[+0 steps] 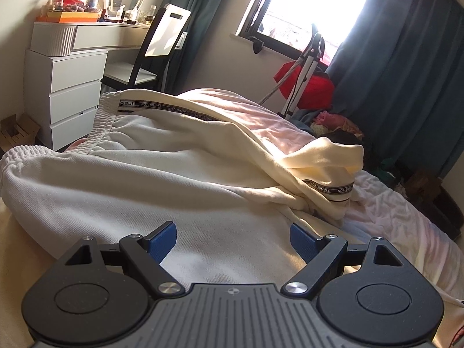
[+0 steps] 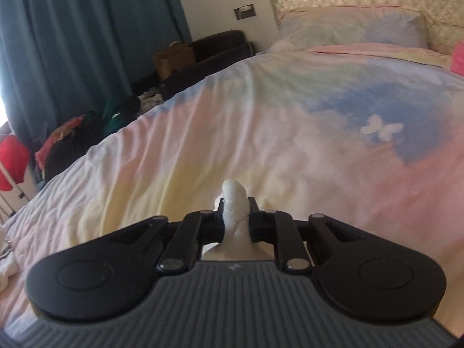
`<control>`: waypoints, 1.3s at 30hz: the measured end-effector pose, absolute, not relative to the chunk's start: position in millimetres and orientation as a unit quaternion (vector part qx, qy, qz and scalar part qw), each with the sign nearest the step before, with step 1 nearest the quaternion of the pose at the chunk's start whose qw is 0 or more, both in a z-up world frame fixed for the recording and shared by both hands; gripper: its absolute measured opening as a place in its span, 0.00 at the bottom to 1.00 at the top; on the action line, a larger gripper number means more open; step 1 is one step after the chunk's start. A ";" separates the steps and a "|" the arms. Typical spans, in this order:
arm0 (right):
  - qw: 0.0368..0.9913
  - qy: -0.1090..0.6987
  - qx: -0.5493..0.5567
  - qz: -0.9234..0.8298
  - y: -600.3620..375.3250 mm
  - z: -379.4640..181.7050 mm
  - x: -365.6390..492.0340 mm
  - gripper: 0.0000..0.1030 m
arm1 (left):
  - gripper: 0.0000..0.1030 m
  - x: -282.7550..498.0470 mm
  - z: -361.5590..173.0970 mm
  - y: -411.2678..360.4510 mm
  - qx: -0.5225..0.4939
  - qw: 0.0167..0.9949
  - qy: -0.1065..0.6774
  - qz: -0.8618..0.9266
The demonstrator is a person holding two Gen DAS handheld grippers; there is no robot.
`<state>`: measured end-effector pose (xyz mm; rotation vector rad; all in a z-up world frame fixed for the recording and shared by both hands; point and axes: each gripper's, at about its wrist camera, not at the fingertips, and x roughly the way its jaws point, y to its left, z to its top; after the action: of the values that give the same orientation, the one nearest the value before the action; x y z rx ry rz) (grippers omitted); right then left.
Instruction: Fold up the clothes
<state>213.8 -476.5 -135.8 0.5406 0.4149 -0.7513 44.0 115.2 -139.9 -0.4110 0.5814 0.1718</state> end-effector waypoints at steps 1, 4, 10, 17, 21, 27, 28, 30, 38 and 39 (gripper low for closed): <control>0.872 0.197 0.265 -0.363 -481.6 -141.8 212.9 0.15 | 0.84 44.3 -140.5 113.8 -0.196 0.935 0.284 0.084; 0.869 0.190 0.287 -0.355 -486.3 -150.5 210.2 0.19 | 0.84 46.6 -140.8 110.7 -0.188 0.936 0.284 0.086; 0.851 0.172 0.362 -0.340 -481.2 -145.7 186.9 0.50 | 0.84 48.2 -140.1 104.8 -0.181 0.939 0.285 0.071; 0.844 0.178 0.357 -0.358 -464.2 -121.4 154.0 0.73 | 0.84 48.6 -149.7 94.0 -0.152 0.938 0.305 0.060; 0.817 0.194 0.323 -0.437 -466.3 -119.6 133.7 0.74 | 0.84 45.1 -153.0 92.0 -0.149 0.936 0.314 0.056; 0.772 0.261 0.390 -0.429 -488.3 -159.9 123.7 0.74 | 0.84 42.1 -153.6 92.9 -0.153 0.935 0.315 0.064; 0.775 0.263 0.395 -0.417 -487.7 -162.3 124.3 0.73 | 0.84 42.5 -154.4 92.9 -0.152 0.934 0.316 0.066; 0.782 0.266 0.404 -0.394 -486.6 -167.0 125.6 0.73 | 0.84 43.4 -156.0 92.9 -0.150 0.933 0.320 0.070; 0.785 0.283 0.400 -0.379 -481.0 -167.3 132.1 0.52 | 0.84 48.3 -162.9 92.9 -0.151 0.928 0.333 0.072; 0.786 0.287 0.395 -0.381 -480.8 -167.2 132.3 0.48 | 0.85 48.2 -163.0 92.8 -0.150 0.928 0.333 0.073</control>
<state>132.3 -480.8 -167.2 0.8514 0.6181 -0.8211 48.2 92.8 -163.0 -0.3080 0.6834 0.1493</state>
